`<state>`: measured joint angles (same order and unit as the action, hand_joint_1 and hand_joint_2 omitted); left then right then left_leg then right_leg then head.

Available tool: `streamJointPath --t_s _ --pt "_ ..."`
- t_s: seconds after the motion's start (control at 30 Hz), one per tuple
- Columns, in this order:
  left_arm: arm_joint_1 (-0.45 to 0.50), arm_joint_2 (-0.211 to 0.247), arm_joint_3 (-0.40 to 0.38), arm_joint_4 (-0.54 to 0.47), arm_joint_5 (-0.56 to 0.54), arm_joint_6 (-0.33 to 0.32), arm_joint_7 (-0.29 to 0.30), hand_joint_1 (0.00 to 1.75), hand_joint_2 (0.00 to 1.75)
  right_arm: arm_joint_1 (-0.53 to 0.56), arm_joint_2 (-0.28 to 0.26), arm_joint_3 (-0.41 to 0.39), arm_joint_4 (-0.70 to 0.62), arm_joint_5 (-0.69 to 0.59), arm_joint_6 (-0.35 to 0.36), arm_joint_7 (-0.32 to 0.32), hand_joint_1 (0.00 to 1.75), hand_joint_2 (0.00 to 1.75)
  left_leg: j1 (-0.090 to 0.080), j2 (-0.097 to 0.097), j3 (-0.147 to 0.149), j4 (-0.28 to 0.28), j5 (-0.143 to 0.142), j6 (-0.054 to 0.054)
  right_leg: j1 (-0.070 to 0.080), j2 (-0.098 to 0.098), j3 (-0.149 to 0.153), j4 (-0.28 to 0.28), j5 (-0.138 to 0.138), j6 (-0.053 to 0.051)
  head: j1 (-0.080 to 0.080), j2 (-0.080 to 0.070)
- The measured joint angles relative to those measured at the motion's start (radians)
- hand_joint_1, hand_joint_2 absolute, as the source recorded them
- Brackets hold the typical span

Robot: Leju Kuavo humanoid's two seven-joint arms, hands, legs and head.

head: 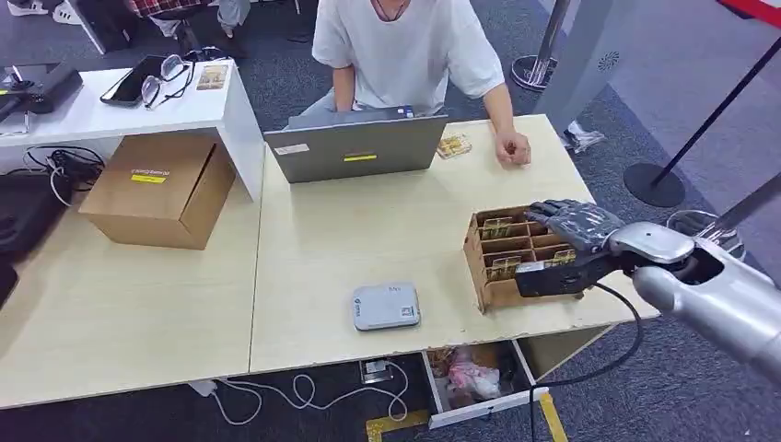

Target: Pass the card to the sensor for recognition and then transmit it.

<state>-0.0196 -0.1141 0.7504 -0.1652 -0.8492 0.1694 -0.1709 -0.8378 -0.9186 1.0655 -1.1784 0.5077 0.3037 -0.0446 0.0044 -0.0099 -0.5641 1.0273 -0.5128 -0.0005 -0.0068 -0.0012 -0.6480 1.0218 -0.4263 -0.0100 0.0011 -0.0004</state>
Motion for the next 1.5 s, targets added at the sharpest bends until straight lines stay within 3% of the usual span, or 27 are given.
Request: streamJointPath --t_s 0.23,0.3,0.5,0.6,0.7,1.03,1.17,1.23,1.47,1.5 --pt "0.0 0.001 0.0 0.003 0.003 -0.001 0.0 0.0 0.0 0.0 0.003 0.001 0.009 -0.007 -0.007 -0.001 0.14 1.75 0.0 0.0 0.0 0.0 0.0 0.0 0.0 0.0 0.0 0.0 0.0 0.0 0.0 0.0" --pt "0.0 0.002 0.001 0.005 0.003 -0.001 0.0 0.0 0.0 0.0 0.003 0.001 0.013 -0.013 -0.018 -0.001 0.28 1.75 0.0 0.0 0.0 0.0 0.0 0.0 0.0 0.0 0.0 0.0 0.0 0.0 0.0 0.0" --pt "0.0 0.004 0.002 0.006 -0.004 -0.002 -0.001 0.0 0.0 0.003 -0.01 0.001 0.019 -0.03 -0.035 -0.001 0.3 1.75 0.0 0.0 0.001 0.0 0.0 0.0 0.0 0.0 0.0 0.0 0.0 0.0 0.0 0.0" --pt "0.0 0.005 0.003 0.008 -0.008 -0.002 -0.001 0.0 0.0 0.005 -0.022 0.001 0.019 -0.042 -0.037 0.002 0.45 1.75 0.0 0.0 0.001 0.0 0.0 0.0 0.0 0.0 0.0 0.0 0.0 0.0 0.0 0.0" --pt "0.0 0.005 0.004 0.008 -0.008 -0.002 -0.001 0.0 0.0 0.005 -0.023 0.001 0.019 -0.043 -0.037 0.002 0.51 1.75 0.0 0.0 0.001 0.0 0.0 0.0 0.0 0.0 0.0 0.0 0.0 0.0 0.0 0.0" --pt "0.0 0.009 0.015 0.013 -0.016 -0.005 -0.002 0.0 0.0 0.012 -0.051 0.001 0.015 -0.057 -0.046 0.01 0.56 1.75 0.0 0.0 0.001 0.0 0.0 0.0 0.0 0.0 0.0 0.0 0.0 0.0 0.0 0.0" --pt "0.0 0.009 0.017 0.013 -0.016 -0.006 -0.003 0.0 0.0 0.012 -0.053 0.001 0.015 -0.058 -0.046 0.01 0.8 1.75 0.0 0.0 0.001 0.0 0.0 0.0 0.0 0.0 0.0 0.0 0.0 0.0 0.0 0.0" --pt "0.0 0.009 0.017 0.013 -0.018 -0.006 -0.004 0.0 0.0 0.012 -0.054 0.001 0.015 -0.059 -0.046 0.01 0.7 1.75 0.0 0.0 0.001 0.0 0.0 0.0 0.0 0.0 0.0 0.0 0.0 0.0 0.0 0.0" --pt "0.0 0.009 0.017 0.014 -0.024 -0.006 -0.006 0.0 0.0 0.019 -0.056 0.001 0.015 -0.065 -0.047 0.016 0.59 1.75 0.0 0.0 0.001 0.0 0.0 0.0 0.0 0.0 0.0 0.0 0.0 0.0 0.0 0.0" --pt "0.0 0.009 0.017 0.014 -0.025 -0.006 -0.006 0.0 0.0 0.021 -0.056 0.001 0.015 -0.066 -0.048 0.016 0.91 1.75 0.0 0.0 0.001 0.0 0.0 0.0 0.0 0.0 0.0 0.0 0.0 0.0 0.0 0.0"
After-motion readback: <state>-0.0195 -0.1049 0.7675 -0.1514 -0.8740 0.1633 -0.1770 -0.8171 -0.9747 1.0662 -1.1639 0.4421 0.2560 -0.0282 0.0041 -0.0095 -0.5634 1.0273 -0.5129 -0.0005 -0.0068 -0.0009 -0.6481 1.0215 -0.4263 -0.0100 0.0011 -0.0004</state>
